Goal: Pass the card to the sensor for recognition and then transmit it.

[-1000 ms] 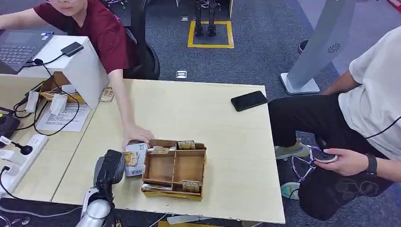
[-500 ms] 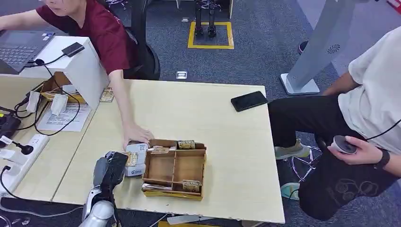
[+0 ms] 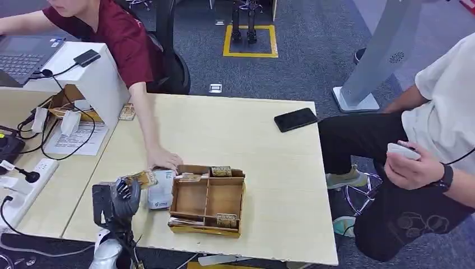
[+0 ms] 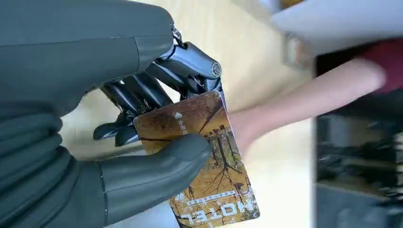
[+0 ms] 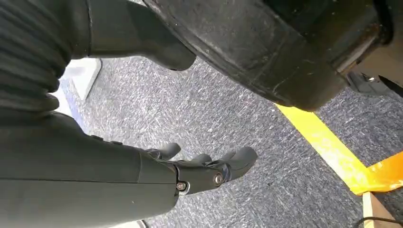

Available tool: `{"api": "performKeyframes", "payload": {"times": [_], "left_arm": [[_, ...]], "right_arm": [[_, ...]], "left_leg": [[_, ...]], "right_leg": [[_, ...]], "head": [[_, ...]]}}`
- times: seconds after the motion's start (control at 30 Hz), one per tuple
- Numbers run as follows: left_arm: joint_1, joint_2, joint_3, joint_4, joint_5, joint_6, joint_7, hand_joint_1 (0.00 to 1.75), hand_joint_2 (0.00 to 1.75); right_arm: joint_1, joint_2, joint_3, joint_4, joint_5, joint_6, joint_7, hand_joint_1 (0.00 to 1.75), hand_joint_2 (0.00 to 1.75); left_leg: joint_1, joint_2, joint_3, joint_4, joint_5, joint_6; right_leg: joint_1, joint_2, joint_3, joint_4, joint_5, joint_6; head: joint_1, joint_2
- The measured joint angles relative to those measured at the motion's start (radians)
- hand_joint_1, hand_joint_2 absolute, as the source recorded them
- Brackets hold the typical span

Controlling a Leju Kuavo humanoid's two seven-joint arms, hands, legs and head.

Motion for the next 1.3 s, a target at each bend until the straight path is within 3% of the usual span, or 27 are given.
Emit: {"api": "performKeyframes", "payload": {"times": [0.07, 0.17, 0.23, 0.3, 0.37, 0.47, 0.57, 0.77, 0.93, 1.1, 1.13, 1.23, 1.3], "left_arm": [[-0.029, -0.002, 0.003, -0.048, -0.048, 0.091, -0.048, 1.75, 1.75], [-0.099, 0.013, 0.003, -0.064, -0.166, 0.193, -0.072, 1.75, 1.75], [-0.137, 0.028, 0.003, -0.062, -0.312, 0.291, -0.095, 1.75, 1.75], [-0.175, 0.036, 0.016, -0.042, -0.539, 0.365, -0.122, 1.75, 1.75], [-0.206, 0.039, 0.051, -0.017, -0.706, 0.379, -0.144, 1.75, 1.75], [-0.231, 0.037, 0.089, 0.008, -0.791, 0.383, -0.155, 1.75, 1.75], [-0.256, 0.029, 0.163, 0.035, -0.967, 0.384, -0.193, 1.75, 1.75], [-0.285, -0.006, 0.291, 0.067, -1.147, 0.385, -0.246, 1.75, 1.75], [-0.292, -0.036, 0.386, 0.084, -1.203, 0.386, -0.263, 1.75, 1.75], [-0.293, -0.047, 0.422, 0.099, -1.211, 0.386, -0.268, 1.75, 1.75], [-0.293, -0.05, 0.429, 0.1, -1.211, 0.385, -0.271, 0.0, 1.75], [-0.295, -0.053, 0.442, 0.107, -1.199, 0.385, -0.272, 0.0, 1.75], [-0.299, -0.053, 0.445, 0.123, -1.133, 0.384, -0.268, 0.0, 1.75]], "right_arm": [[-0.001, 0.001, 0.008, 0.0, 0.009, 0.008, 0.003, 0.0, 1.75], [-0.01, 0.0, 0.015, -0.002, 0.02, 0.039, 0.011, 0.0, 1.75], [-0.015, -0.002, 0.025, -0.005, 0.03, 0.058, 0.014, 0.0, 1.75], [-0.023, -0.004, 0.037, -0.008, 0.039, 0.075, 0.019, 0.0, 1.75], [-0.03, -0.006, 0.045, -0.013, 0.043, 0.087, 0.022, 0.0, 1.75], [-0.036, -0.008, 0.058, -0.017, 0.048, 0.09, 0.025, 0.0, 1.75], [-0.039, -0.01, 0.066, -0.021, 0.05, 0.093, 0.027, 0.0, 1.75], [-0.043, -0.012, 0.082, -0.025, 0.051, 0.094, 0.027, 0.0, 1.75], [-0.043, -0.012, 0.088, -0.026, 0.05, 0.094, 0.026, 0.0, 1.75], [-0.043, -0.013, 0.088, -0.026, 0.048, 0.092, 0.021, 0.0, 1.75], [-0.043, -0.014, 0.088, -0.026, 0.048, 0.092, 0.019, 0.0, 1.75], [-0.043, -0.015, 0.088, -0.026, 0.044, 0.092, 0.014, 0.0, 1.75], [-0.042, -0.015, 0.088, -0.026, 0.04, 0.089, 0.012, 0.0, 1.75]], "left_leg": [[0.0, 0.0, 0.0, 0.0, 0.0, 0.0], [0.0, 0.0, 0.0, 0.0, 0.001, 0.0], [0.0, 0.0, 0.0, 0.0, 0.001, -0.001], [0.001, 0.0, 0.0, 0.0, 0.002, -0.001], [0.001, 0.0, 0.0, 0.0, 0.002, -0.001], [0.001, 0.001, 0.0, 0.0, 0.002, -0.001], [0.001, 0.001, 0.0, 0.0, 0.002, -0.001], [0.001, 0.0, -0.001, 0.0, 0.002, -0.001], [0.001, 0.001, -0.001, 0.0, 0.002, -0.001], [0.001, 0.001, -0.001, 0.0, 0.002, -0.001], [0.001, 0.001, -0.001, 0.0, 0.002, -0.001], [0.001, 0.001, -0.001, 0.0, 0.002, -0.001], [0.001, 0.001, -0.001, 0.0, 0.002, -0.001]], "right_leg": [[0.0, 0.0, 0.0, 0.0, 0.0, 0.0], [0.0, 0.0, 0.0, 0.0, 0.001, -0.001], [0.001, 0.0, 0.0, 0.0, 0.001, -0.001], [0.001, 0.0, 0.0, 0.0, 0.001, -0.001], [0.001, 0.0, 0.0, 0.0, 0.001, -0.001], [0.001, 0.001, 0.0, 0.001, 0.002, -0.002], [0.001, 0.001, -0.001, 0.001, 0.002, -0.002], [0.001, 0.001, -0.001, 0.0, 0.002, -0.002], [0.001, 0.001, -0.001, 0.0, 0.002, -0.002], [0.001, 0.001, -0.001, 0.0, 0.002, -0.002], [0.001, 0.001, -0.002, 0.0, 0.002, -0.002], [0.001, 0.001, -0.002, 0.0, 0.002, -0.002], [0.001, 0.001, -0.002, 0.0, 0.002, -0.002]], "head": [[0.0, 0.0], [0.0, 0.0], [0.0, 0.0], [0.0, 0.0], [0.0, 0.0], [0.0, 0.0], [0.0, 0.0], [0.0, 0.0], [0.0, 0.0], [0.0, 0.0], [0.0, 0.0], [0.0, 0.0], [0.0, 0.0]]}}
